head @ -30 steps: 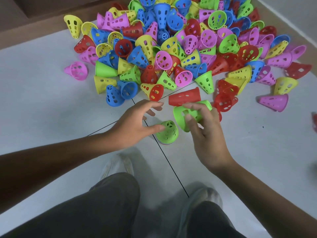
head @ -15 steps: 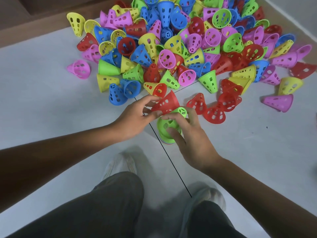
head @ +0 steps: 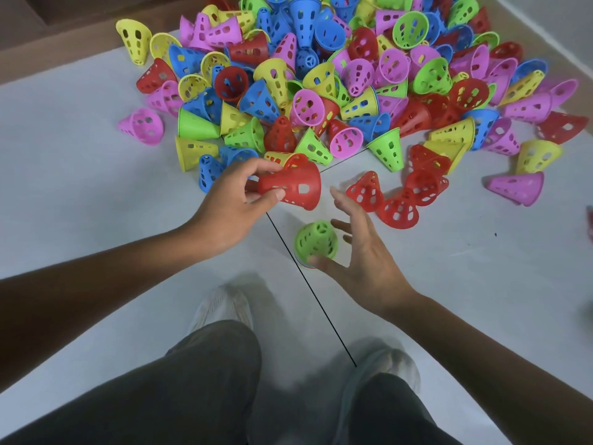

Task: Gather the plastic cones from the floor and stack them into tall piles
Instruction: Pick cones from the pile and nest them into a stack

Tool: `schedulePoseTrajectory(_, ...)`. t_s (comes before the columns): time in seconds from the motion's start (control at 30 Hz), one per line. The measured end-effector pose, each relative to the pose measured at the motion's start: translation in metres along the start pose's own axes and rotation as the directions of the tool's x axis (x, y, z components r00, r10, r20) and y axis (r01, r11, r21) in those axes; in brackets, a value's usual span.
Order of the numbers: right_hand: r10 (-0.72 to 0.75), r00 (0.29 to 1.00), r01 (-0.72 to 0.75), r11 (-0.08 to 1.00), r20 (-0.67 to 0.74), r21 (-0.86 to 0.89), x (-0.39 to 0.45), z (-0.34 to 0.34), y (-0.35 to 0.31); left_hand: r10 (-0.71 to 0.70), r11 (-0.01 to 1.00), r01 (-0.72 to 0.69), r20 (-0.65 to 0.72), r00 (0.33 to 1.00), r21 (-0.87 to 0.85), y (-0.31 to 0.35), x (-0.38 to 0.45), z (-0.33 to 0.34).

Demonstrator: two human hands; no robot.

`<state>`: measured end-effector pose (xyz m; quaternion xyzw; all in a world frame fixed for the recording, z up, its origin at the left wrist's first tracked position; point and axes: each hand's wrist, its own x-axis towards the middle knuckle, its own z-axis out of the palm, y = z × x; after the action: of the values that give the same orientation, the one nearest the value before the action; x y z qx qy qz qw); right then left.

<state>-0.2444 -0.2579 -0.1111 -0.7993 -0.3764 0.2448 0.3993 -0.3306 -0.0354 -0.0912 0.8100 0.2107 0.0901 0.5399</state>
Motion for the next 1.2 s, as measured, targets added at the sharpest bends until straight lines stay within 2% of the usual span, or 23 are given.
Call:
schedulePoseTrajectory(0.1, 0.071, 0.997, -0.069, 0.997, -0.04, 0.042, -0.004, -0.006, 0.004, 0.025, 0.997, -0.026, -0.019, 1.0, -0.078, 0.013, -0.003, 0.002)
schedulePoseTrajectory(0.2, 0.105, 0.987, -0.095, 0.992, -0.122, 0.082, -0.008, -0.013, 0.014, 0.086, 0.993, -0.088, -0.027, 0.996, -0.082, 0.024, -0.004, -0.002)
schedulePoseTrajectory(0.33, 0.153, 0.951, -0.171, 0.984, -0.269, -0.042, -0.007, -0.021, 0.041, 0.151, 0.988, -0.15, 0.015, 0.988, -0.025, 0.032, -0.005, 0.002)
schedulePoseTrajectory(0.4, 0.19, 0.937, -0.235, 0.964, -0.293, -0.127, -0.002, -0.025, 0.056, 0.165, 0.986, -0.167, 0.069, 0.984, 0.017, 0.032, -0.006, 0.008)
schedulePoseTrajectory(0.63, 0.357, 0.925, -0.381, 0.877, -0.133, -0.292, 0.013, -0.031, 0.085, 0.157, 0.98, -0.178, 0.203, 0.966, 0.091, 0.022, -0.008, 0.018)
schedulePoseTrajectory(0.73, 0.386, 0.916, -0.4, 0.849, -0.111, -0.345, 0.023, -0.033, 0.091, 0.141, 0.98, -0.164, 0.187, 0.972, 0.114, 0.013, 0.001, 0.013)
schedulePoseTrajectory(0.83, 0.41, 0.906, -0.42, 0.834, -0.106, -0.358, 0.03, -0.038, 0.089, 0.12, 0.965, -0.15, 0.148, 0.982, 0.213, 0.0, 0.019, 0.006)
schedulePoseTrajectory(1.03, 0.411, 0.908, -0.409, 0.83, -0.079, -0.379, 0.042, -0.043, 0.087, 0.189, 0.844, -0.246, 0.166, 0.968, 0.476, -0.027, 0.063, -0.006)
schedulePoseTrajectory(1.2, 0.398, 0.912, -0.406, 0.845, -0.097, -0.347, 0.044, -0.046, 0.086, 0.136, 0.771, -0.244, 0.224, 0.965, 0.588, -0.038, 0.096, -0.007)
